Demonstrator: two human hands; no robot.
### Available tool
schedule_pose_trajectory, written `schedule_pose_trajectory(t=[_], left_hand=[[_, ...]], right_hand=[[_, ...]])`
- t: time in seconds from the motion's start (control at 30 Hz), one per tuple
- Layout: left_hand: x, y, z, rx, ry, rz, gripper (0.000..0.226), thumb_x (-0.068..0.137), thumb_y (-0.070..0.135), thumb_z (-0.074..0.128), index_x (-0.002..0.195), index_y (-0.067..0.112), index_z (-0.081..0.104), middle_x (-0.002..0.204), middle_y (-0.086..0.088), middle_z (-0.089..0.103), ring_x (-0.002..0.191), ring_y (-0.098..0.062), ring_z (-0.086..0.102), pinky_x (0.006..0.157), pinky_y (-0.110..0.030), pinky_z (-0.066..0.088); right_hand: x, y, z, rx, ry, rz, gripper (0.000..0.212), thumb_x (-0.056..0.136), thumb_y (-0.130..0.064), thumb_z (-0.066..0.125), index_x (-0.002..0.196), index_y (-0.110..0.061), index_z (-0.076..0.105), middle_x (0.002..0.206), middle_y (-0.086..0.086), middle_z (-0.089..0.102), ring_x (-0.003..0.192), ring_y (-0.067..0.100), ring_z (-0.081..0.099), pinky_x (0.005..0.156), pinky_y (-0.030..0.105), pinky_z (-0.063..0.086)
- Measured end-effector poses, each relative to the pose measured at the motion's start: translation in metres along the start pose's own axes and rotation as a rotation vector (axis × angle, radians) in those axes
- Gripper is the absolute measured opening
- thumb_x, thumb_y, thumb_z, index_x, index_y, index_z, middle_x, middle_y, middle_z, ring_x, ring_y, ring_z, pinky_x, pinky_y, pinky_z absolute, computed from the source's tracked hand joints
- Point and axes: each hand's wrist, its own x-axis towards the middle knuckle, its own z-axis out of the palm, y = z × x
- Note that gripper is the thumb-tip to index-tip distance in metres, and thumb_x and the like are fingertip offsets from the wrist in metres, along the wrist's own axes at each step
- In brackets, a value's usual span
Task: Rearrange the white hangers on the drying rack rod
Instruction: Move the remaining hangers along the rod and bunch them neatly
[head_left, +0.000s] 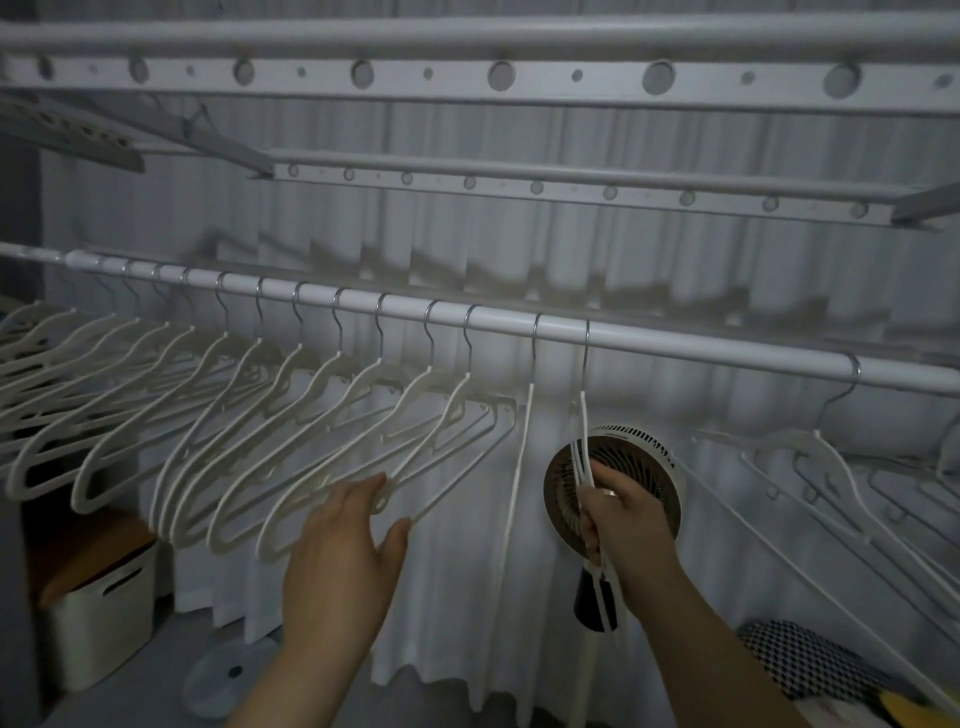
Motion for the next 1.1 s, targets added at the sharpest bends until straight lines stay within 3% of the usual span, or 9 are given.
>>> schedule_pose_trajectory(t=[0.1,0.2,0.3,0.37,0.5,0.67,0.93,1.0,1.1], left_hand=[[0.004,-0.006,0.007,-0.062,-0.043,-0.105,0.041,0.088,0.015,0.055,0.129,0.010,0.049,0.121,-0.010,0.060,0.105,-0.026,0.059,0.082,-0.029,0.043],[0.006,-0.007,0.011,-0.084,-0.108,-0.124,0.020,0.091,0.015,0.050,0.104,0.010,0.065,0.091,-0.012,0.071,0.081,-0.027,0.065,0.069,-0.030,0.047],[0.004,-0.008,0.015,-0.149,-0.131,-0.087,0.017,0.092,0.016,0.048,0.081,0.019,0.062,0.071,0.005,0.065,0.060,-0.012,0.063,0.056,-0.022,0.042],[0.002,-0.008,0.018,-0.172,-0.132,-0.068,0.018,0.092,0.017,0.048,0.078,0.025,0.056,0.066,0.014,0.060,0.055,-0.002,0.058,0.051,-0.015,0.035],[-0.001,-0.004,0.021,-0.180,-0.126,-0.040,0.018,0.091,0.016,0.049,0.080,0.026,0.058,0.064,0.015,0.058,0.053,-0.001,0.057,0.051,-0.011,0.037],[-0.004,0.001,0.022,-0.172,-0.110,-0.015,0.019,0.090,0.013,0.050,0.097,0.010,0.068,0.073,-0.008,0.071,0.061,-0.022,0.065,0.064,-0.032,0.050],[-0.010,0.011,0.026,-0.183,-0.133,-0.010,0.018,0.089,0.012,0.050,0.096,0.010,0.066,0.075,-0.009,0.070,0.066,-0.024,0.066,0.065,-0.034,0.050],[-0.010,0.010,0.027,-0.182,-0.135,-0.012,0.019,0.090,0.014,0.050,0.098,0.013,0.067,0.075,-0.010,0.071,0.066,-0.024,0.066,0.065,-0.035,0.051],[-0.011,0.010,0.028,-0.182,-0.144,-0.013,0.022,0.090,0.016,0.048,0.104,0.014,0.066,0.078,-0.014,0.072,0.069,-0.026,0.067,0.068,-0.038,0.053]], right_hand=[[0.001,0.001,0.000,-0.005,-0.030,0.010,0.034,0.090,0.001,0.046,0.122,0.003,0.052,0.050,0.007,0.041,0.033,0.006,0.034,0.031,0.015,0.032],[0.002,0.002,0.000,-0.006,-0.046,0.011,0.031,0.090,0.000,0.045,0.120,0.006,0.052,0.050,0.007,0.040,0.031,0.004,0.035,0.031,0.015,0.032],[0.004,0.001,0.001,-0.011,-0.060,-0.002,0.021,0.091,0.000,0.044,0.108,-0.005,0.054,0.049,0.008,0.040,0.028,0.003,0.034,0.031,0.015,0.031],[0.004,0.001,0.001,-0.011,-0.063,-0.005,0.024,0.090,0.001,0.043,0.112,0.000,0.055,0.050,0.008,0.039,0.028,0.003,0.034,0.031,0.016,0.032],[0.004,0.004,0.001,-0.002,-0.051,-0.007,0.032,0.090,0.002,0.044,0.120,0.007,0.052,0.049,0.007,0.039,0.028,0.002,0.035,0.030,0.015,0.031],[0.003,0.002,0.001,-0.027,-0.052,-0.041,0.020,0.088,0.004,0.044,0.099,0.011,0.060,0.045,0.006,0.037,0.030,0.004,0.033,0.031,0.016,0.032],[0.003,0.003,0.001,-0.042,-0.021,-0.016,0.031,0.089,0.003,0.044,0.118,0.006,0.054,0.045,0.004,0.039,0.032,0.007,0.034,0.031,0.016,0.031],[0.002,0.002,0.001,-0.037,-0.018,-0.032,0.025,0.089,0.003,0.044,0.108,0.000,0.060,0.047,0.006,0.039,0.038,0.012,0.034,0.031,0.017,0.031],[0.001,0.002,-0.002,-0.043,-0.022,-0.063,0.027,0.090,0.004,0.041,0.070,-0.011,0.051,0.046,0.007,0.038,0.040,0.015,0.032,0.032,0.017,0.030]])
